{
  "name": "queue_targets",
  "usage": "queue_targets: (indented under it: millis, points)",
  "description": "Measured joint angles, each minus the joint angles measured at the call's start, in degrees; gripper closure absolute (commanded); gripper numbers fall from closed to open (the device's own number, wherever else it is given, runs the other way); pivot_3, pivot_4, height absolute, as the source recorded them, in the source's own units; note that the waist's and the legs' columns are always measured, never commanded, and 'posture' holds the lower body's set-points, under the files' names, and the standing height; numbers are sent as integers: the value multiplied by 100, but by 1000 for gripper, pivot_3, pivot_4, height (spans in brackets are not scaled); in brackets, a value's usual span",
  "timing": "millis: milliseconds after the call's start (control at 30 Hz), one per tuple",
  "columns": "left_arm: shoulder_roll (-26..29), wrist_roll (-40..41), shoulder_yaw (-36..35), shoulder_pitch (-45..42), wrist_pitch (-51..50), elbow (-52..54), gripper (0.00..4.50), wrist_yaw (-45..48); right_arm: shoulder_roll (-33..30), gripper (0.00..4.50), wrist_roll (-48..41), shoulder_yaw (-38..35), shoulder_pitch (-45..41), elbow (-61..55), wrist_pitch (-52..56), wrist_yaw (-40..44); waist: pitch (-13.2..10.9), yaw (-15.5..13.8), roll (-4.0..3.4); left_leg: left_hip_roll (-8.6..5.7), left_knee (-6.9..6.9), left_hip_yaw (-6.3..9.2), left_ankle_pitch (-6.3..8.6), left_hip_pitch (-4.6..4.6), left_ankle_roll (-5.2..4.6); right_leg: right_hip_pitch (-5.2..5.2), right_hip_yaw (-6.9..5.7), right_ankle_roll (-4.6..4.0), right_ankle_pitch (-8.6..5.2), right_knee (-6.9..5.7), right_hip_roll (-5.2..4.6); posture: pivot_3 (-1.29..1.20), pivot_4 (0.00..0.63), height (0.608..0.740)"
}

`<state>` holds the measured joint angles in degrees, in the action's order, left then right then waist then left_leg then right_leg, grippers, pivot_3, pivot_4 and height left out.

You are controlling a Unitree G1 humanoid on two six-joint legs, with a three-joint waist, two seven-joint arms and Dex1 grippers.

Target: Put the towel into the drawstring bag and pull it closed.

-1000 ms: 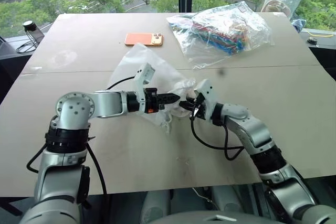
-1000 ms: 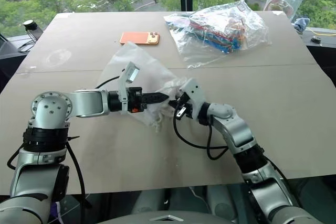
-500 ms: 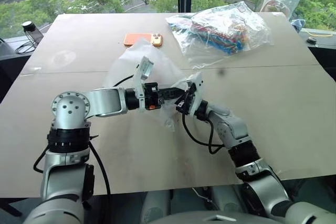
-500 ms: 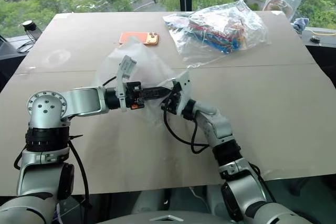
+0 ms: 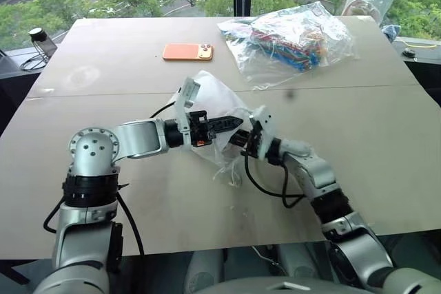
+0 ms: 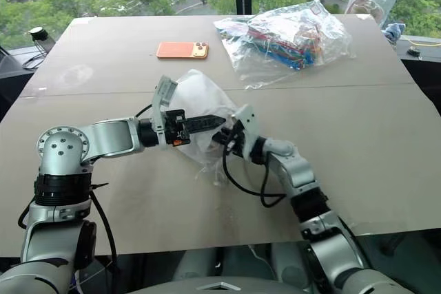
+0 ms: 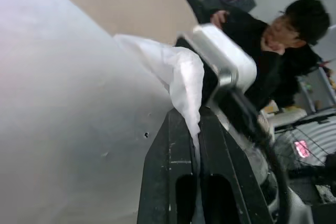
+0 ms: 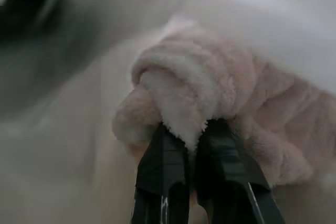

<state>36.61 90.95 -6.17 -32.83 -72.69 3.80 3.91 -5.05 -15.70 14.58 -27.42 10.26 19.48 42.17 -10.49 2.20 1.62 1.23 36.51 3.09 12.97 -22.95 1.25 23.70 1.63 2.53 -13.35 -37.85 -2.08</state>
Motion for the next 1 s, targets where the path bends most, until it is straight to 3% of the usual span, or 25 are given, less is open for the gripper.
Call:
queue_targets:
  millis: [67, 300, 400, 500, 633, 733, 900, 1000]
  points:
    - [130, -356, 10, 6, 0, 0, 4500, 272, -360, 2114, 54, 2, 306, -701, 179, -56, 0, -15, 0, -2, 1, 0, 0, -3, 0, 0, 0, 1, 0, 3, -2, 0, 150, 734]
    - [131, -1161, 118, -63, -1, -55, 4500, 1070, -1547, 2114, -629, -413, 1030, -3113, 1446, 11, -1, -23, -1, -1, 0, 4, 0, -2, -1, -1, -4, 1, -1, 2, -2, 0, 150, 734]
    - [74, -1441, 204, -184, -3, -102, 4500, 1336, -1892, 2114, -917, -467, 1159, -3615, 1739, 118, 0, -6, 0, -1, 0, 2, 1, -1, -1, -1, -3, 2, -2, 3, -2, 0, 150, 734]
    - [-13, -1662, 224, -345, 3, -116, 4500, 1504, -1901, 2114, -867, -415, 1095, -3543, 1779, 26, 0, 12, 0, 0, 0, 1, 1, 2, -1, -1, -1, 2, -2, 1, 1, 0, 150, 734]
    - [-285, -2145, 428, -693, 136, 59, 4500, 1704, -1625, 2114, 191, 287, 300, -2318, 1342, -424, 0, 13, 1, 0, 2, -3, 0, 2, -1, -1, 3, 2, -1, 1, 2, 0, 150, 734]
    - [-419, -2425, 558, -836, 173, 258, 4500, 1780, -1302, 2114, 443, 545, -7, -1760, 937, -409, -1, 15, 0, 1, 2, -3, 0, -1, 0, 1, 3, 2, -1, 2, 2, 0, 150, 734]
    - [-741, -2940, 701, -917, 224, 345, 4500, 1749, -1165, 58, 358, 470, -197, -1619, 362, -80, -1, -17, 1, 0, 1, -1, 0, -8, 0, 0, -1, 3, -1, 14, -2, 0, 150, 734]
    - [-934, -3263, 700, -918, 322, 271, 4500, 1631, -1404, 58, 289, 384, 73, -1978, 258, 62, -1, -39, 1, -1, 1, 1, 0, -10, 0, 0, -3, 4, -1, 15, -4, 0, 150, 734]
